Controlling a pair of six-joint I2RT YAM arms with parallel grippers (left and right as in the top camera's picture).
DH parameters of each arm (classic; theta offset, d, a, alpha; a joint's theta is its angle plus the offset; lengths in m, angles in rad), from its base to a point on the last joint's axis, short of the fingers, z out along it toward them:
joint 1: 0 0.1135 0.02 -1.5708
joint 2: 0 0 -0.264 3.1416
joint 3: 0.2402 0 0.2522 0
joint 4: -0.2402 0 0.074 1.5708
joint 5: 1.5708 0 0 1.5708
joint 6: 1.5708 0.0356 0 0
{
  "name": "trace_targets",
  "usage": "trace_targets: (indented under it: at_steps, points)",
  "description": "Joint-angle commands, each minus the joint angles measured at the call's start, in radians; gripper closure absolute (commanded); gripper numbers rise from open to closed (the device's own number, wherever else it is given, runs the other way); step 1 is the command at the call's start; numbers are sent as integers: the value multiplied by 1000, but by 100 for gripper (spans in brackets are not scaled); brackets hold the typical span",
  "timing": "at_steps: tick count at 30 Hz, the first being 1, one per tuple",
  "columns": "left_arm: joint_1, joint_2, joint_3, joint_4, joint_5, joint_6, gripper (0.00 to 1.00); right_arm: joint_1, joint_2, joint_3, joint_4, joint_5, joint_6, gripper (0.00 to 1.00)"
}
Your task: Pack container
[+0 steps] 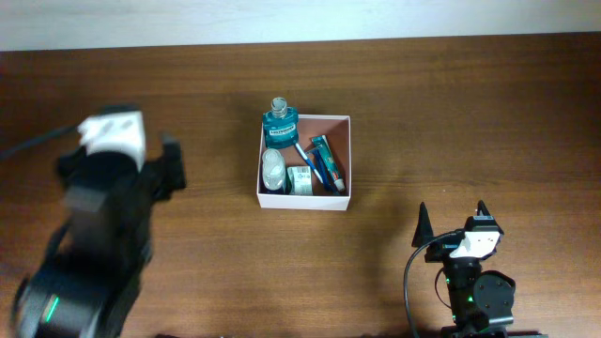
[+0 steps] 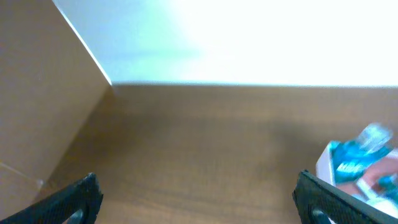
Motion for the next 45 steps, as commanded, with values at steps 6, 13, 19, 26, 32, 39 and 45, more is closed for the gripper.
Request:
trace_targets:
  at_steps: [6, 13, 19, 26, 32, 39, 45]
  points:
    - [3, -394, 14, -129, 14, -2, 1, -10, -10, -6, -8, -13, -3, 1]
    - [9, -613, 13, -378, 181, -3, 1, -10, -10, -6, -8, -13, -3, 1]
    - [53, -709, -8, -532, 298, -3, 1, -10, -10, -6, -8, -13, -3, 1]
    - [83, -802, -129, -531, 392, -3, 1, -10, -10, -6, -8, -13, -3, 1]
    - [83, -876, -258, -432, 441, -3, 1, -10, -10, -6, -8, -13, -3, 1]
    - [89, -947, -435, -283, 512, -3, 0, -10, -10, -6, -8, -13, -3, 1]
    - [92, -947, -555, -138, 518, -2, 1, -10, -10, -6, -8, -13, -3, 1]
